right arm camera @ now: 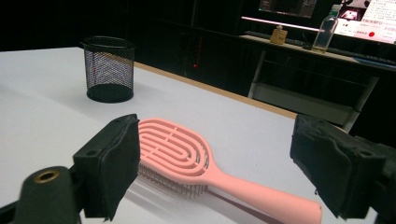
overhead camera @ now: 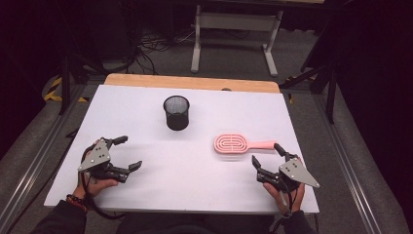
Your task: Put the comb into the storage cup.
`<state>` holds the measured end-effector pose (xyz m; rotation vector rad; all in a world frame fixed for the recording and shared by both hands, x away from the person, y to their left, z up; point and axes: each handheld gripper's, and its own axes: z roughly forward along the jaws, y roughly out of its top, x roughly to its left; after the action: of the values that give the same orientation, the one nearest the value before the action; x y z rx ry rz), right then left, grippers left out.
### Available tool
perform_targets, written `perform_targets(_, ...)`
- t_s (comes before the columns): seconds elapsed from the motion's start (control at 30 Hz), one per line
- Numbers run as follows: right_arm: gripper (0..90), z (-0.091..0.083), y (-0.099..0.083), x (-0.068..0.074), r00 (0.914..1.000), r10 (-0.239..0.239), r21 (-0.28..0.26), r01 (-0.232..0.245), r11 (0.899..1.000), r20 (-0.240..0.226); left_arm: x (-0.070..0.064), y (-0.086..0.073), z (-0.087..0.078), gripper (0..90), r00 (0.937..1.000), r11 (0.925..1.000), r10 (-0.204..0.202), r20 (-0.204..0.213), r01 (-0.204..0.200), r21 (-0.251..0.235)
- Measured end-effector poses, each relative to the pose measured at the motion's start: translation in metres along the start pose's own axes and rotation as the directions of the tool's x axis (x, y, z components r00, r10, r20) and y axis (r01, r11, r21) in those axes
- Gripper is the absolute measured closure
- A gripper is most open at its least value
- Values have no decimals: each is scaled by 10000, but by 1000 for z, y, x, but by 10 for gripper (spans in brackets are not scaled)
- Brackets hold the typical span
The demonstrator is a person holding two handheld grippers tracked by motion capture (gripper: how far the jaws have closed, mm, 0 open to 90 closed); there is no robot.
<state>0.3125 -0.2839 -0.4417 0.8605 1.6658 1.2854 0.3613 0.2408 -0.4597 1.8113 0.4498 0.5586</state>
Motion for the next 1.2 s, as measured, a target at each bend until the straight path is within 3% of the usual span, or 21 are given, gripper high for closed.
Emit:
perform_targets(0.17,168,2,-3,2,9999,-6,112,7,9999,-115,-2,1,1,53,9998,9997,168,53,-169,167)
perform_targets(0.5,214,7,2,1,10000,-43,138,43,9999,39,-2,-2,2,55,9998,9997,78,159,-81,209)
perform_targets(0.6,287,14,8,-4,9997,-160,313,153,9994,205,-3,-1,4,58,9997,9990,240,108,-244,363)
perform_targets(0.8,530,34,19,-22,9994,360,869,-360,9956,17,-2,-2,5,63,9998,9989,198,76,-201,428)
perform_targets(0.93,768,48,26,-36,9982,560,1336,-581,9893,193,-2,-2,4,70,9998,9986,203,-12,-202,498)
perform_targets(0.97,768,48,26,-36,9982,560,1336,-581,9893,193,-1,-2,4,70,9998,9986,217,-25,-216,485)
perform_targets(1.0,801,52,27,-39,9976,658,1522,-680,9860,195,-2,-2,3,70,9999,9989,146,-16,-146,448)
perform_targets(1.03,888,61,29,-44,9982,557,1866,-589,9807,223,-2,-2,3,70,9998,9989,172,-18,-171,426)
perform_targets(1.13,897,68,30,-47,9986,504,2088,-529,9765,173,-2,-2,3,70,9997,9986,233,-2,-233,465)
perform_targets(1.2,898,80,28,-53,9988,317,2678,-403,9626,364,-1,-3,4,73,9998,9983,211,-38,-208,535)
